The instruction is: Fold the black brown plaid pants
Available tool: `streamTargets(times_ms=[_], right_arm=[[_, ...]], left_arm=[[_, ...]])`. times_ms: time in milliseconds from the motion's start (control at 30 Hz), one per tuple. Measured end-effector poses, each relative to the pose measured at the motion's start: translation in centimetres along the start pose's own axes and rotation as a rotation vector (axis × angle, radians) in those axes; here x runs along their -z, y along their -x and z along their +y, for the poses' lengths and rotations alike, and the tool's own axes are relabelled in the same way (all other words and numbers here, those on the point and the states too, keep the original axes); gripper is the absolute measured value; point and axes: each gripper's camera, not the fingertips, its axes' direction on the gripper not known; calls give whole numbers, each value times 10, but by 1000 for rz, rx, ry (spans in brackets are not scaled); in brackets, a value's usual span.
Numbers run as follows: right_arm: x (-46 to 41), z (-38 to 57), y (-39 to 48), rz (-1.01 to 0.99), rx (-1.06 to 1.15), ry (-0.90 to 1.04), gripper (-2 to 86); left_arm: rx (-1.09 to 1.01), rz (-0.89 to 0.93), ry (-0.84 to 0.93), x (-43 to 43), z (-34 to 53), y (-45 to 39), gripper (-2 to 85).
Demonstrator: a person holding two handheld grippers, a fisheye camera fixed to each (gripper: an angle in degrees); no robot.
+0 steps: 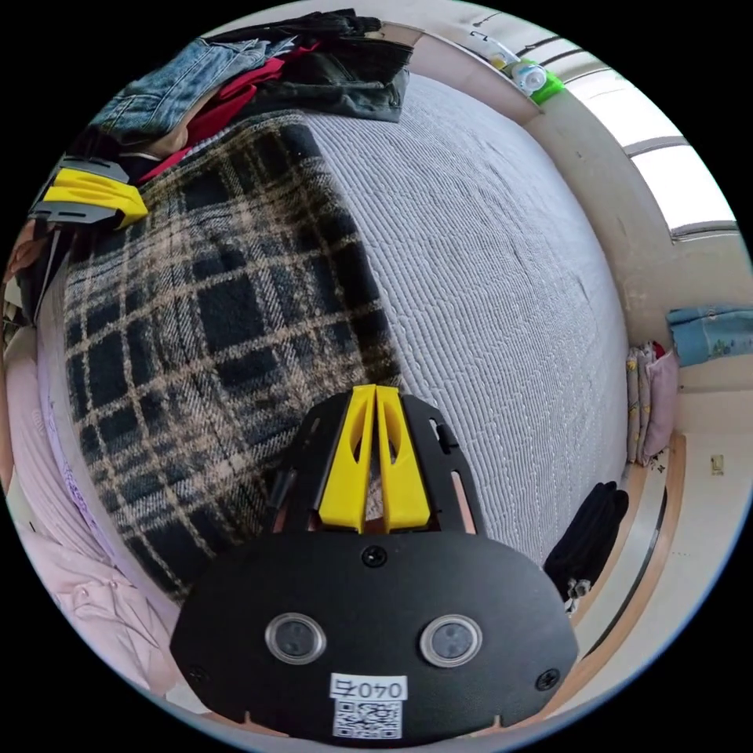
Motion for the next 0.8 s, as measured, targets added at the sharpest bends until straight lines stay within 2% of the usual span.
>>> streamTargets(times_ms=[100, 167, 200, 267, 367, 533, 567, 633, 700, 800], right_arm=[[-1, 0, 4, 15, 91, 28, -10], [16, -4, -4, -18, -4, 36, -10], [28, 0, -2, -35, -18, -41, -10], [72, 18, 17, -196, -44, -283, -10], [93, 23, 60, -372, 10, -418, -10], [78, 5, 132, -361, 94, -426, -10], [62, -3, 148, -335, 104, -371, -10], [63, -1, 154, -285, 110, -393, -10], [73, 1, 149, -290, 113, -368, -10], [87, 14, 141, -288, 97, -440, -10]], left_arm=[[-12, -57, -8, -6, -6, -7, -9], [-33, -97, -12, -4, -7, -12, -9], [-37, -114, -20, 0, -5, -13, -9], [-24, -128, -46, 12, 2, -10, -9], [4, -171, -51, 30, 18, -2, -9], [29, -142, -27, 30, 32, 17, -9], [36, -139, -29, 29, 34, 23, -9], [45, -132, -43, 30, 39, 31, -9], [83, -138, -104, 49, 54, 40, -8], [175, -159, -212, 82, 83, 55, -6]])
